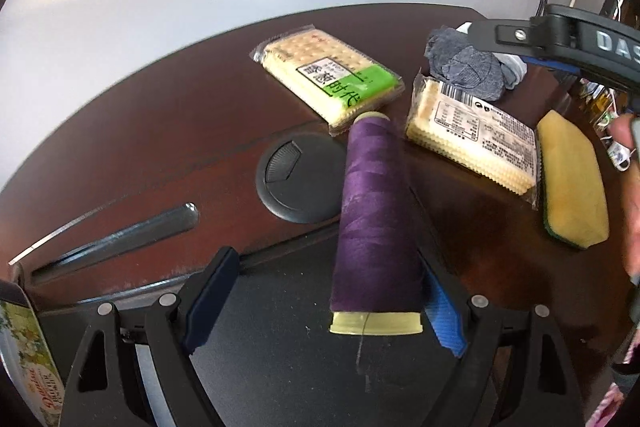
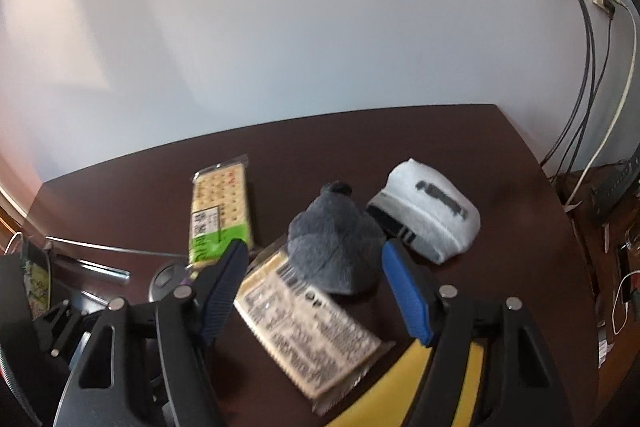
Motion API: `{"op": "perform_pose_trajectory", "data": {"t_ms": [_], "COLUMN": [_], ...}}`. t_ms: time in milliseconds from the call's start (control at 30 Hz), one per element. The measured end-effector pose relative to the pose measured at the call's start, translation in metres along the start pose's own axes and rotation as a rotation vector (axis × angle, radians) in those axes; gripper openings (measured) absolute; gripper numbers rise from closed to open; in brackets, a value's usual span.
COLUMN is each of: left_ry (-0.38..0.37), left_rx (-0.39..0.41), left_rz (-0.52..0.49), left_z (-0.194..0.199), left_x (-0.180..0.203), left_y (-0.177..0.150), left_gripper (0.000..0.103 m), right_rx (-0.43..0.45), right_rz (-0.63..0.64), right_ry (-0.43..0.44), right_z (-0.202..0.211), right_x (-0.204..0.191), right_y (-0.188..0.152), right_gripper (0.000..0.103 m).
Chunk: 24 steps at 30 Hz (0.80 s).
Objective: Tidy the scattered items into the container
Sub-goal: 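Grasp the purple thread spool with the left tool while the right tool grasps the grey sock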
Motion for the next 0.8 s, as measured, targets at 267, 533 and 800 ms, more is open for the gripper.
{"op": "perform_pose_trajectory", "data": {"t_ms": [267,533,800], "left_ry": [-0.046,-0.056,-0.098], "left_rx": [0.008,0.031,0.05], "left_rz": [-0.011,-0.034,-0.027], "left_z": [0.007,0.007,0.008], "left_x": [0.004,0.004,0.003], "left_y": [-0.001,0.002,0.001], "left_gripper": [0.078,0.043,0.04], "right_rx": [-0.059,-0.073,-0.047], "right_rz": [0.047,0.076,0.061], "right_ry": [-0.043,-0.086,-0.046], "right_z": [-0.021,-0.03,-0.019], "right_x": [-0.004,-0.005,0.0], "right_y": [0.005,-0.002,-0.005], "right_gripper": [0.064,0.054,0.034]}}
Point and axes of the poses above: each gripper's, at about its wrist camera, not at the fingertips, and z roughly against the way its jaws point, x to its right, y to its top, the point moved 3 cm from there along -z, roughly the way its jaws point, and after that the axes turned 13 degrees about -y, right-handed, at the moved point
